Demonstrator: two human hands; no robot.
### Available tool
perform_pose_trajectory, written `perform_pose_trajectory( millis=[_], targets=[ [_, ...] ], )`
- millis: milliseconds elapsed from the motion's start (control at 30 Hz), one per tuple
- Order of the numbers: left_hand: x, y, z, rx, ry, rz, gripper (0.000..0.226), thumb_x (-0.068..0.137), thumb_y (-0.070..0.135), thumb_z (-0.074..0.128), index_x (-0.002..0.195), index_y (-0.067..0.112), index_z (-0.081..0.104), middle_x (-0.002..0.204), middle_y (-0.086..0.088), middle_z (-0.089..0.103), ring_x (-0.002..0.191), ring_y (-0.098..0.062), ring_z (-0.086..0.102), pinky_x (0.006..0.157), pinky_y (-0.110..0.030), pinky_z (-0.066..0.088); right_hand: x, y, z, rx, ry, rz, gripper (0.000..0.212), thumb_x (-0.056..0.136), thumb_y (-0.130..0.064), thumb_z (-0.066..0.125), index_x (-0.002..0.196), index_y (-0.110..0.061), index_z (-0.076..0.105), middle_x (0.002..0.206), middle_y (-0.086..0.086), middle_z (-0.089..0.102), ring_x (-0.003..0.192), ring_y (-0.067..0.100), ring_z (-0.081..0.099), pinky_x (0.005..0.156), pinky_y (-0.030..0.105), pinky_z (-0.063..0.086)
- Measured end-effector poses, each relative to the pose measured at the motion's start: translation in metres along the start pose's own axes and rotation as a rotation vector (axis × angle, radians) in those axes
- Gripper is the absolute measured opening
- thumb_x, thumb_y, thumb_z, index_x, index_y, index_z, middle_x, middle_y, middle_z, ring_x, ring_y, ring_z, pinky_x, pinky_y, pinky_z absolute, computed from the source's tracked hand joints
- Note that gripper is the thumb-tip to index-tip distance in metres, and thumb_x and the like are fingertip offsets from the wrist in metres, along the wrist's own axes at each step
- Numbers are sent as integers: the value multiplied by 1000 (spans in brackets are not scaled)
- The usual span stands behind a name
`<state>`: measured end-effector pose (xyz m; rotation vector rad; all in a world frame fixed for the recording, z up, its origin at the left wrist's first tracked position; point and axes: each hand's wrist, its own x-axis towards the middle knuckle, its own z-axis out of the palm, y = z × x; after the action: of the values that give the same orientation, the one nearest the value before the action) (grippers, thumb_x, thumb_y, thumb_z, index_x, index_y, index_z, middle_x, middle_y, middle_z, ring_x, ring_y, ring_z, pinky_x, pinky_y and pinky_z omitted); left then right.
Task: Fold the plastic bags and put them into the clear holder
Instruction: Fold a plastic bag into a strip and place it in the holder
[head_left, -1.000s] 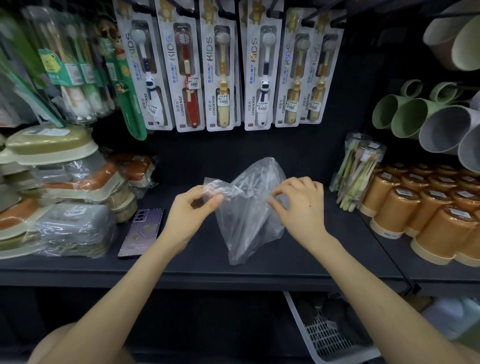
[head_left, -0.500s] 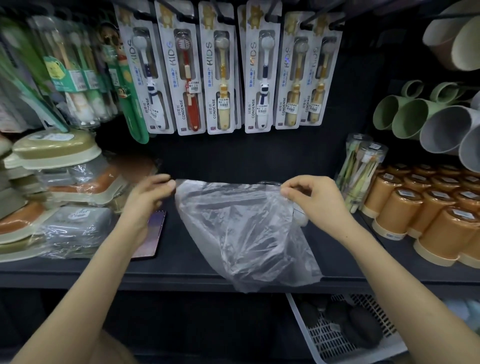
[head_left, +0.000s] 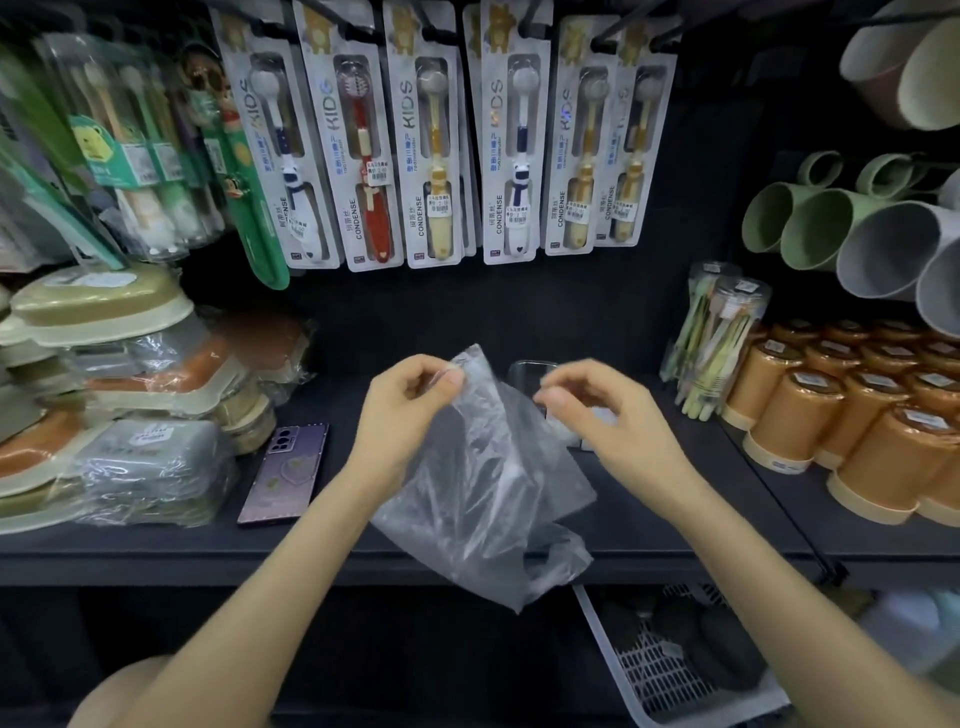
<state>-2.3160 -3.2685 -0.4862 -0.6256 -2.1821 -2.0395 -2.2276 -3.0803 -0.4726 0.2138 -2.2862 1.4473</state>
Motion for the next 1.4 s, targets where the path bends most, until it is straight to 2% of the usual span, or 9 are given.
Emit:
perform_pose_trajectory(
  millis=[167,267,467,700,900,1067,1133,1233,1400],
  targets=[
    [11,-18,-19,-234,161,-154,14,90,14,64,79,18,72,87,-11,54,85,-24,47,79,-35,40,-27,34,5,-124,-186,60,35,70,-60,67,101,-42,64,106,-26,62,110,-6,52,91,4,33],
    [14,-26,-26,-318,195,-213,21,90,16,65,73,23,75,92,-13,51,90,-25,44,83,-39,36,-24,45,13,-214,-199,90,39,73,-47,77,103,-56,54,104,-26,59,112,-7,45,97,11,30],
    [10,-31,-33,-408,244,-289,17,90,14,64,77,17,74,82,-1,68,89,-22,59,87,-36,42,-10,58,38,-344,-209,28,13,80,-35,74,79,-41,63,89,-21,59,98,0,45,102,35,30],
    [17,-42,-61,-483,390,-273,17,93,15,61,79,23,68,83,9,67,82,-6,61,77,-22,48,-15,64,11,-127,-254,151,24,75,-30,79,59,-39,64,95,-19,66,103,3,55,95,22,37],
    [22,-53,-72,-413,461,-275,13,93,17,62,84,23,67,87,8,67,80,-4,62,71,-18,51,-12,71,-13,326,-210,275,20,66,-27,79,65,-13,65,72,8,68,74,15,65,74,18,49],
    [29,-69,-66,-276,537,-285,15,96,21,58,83,23,64,76,7,58,69,-7,53,66,-19,47,3,79,-6,368,-222,439,17,72,-9,74,84,-10,62,59,-3,54,60,13,54,56,17,47],
    [33,-76,-67,-227,551,-278,13,98,20,56,86,19,62,73,6,54,65,-5,49,61,-15,45,10,87,-5,319,-203,509,18,76,-13,72,94,-14,69,66,-4,62,68,14,57,60,16,47],
    [41,-86,-66,-156,555,-281,8,98,18,55,94,13,60,71,5,51,59,-2,44,51,-8,40,23,102,-4,214,-203,579,21,85,-24,68,106,-21,72,104,-3,72,98,10,62,80,18,43],
    [63,-106,-63,-89,528,-393,11,97,19,56,93,9,60,68,-1,51,57,-10,45,56,-21,40,46,122,-3,111,-172,644,21,93,-22,60,112,-22,67,103,-13,66,86,-3,56,66,9,39]
  ],
)
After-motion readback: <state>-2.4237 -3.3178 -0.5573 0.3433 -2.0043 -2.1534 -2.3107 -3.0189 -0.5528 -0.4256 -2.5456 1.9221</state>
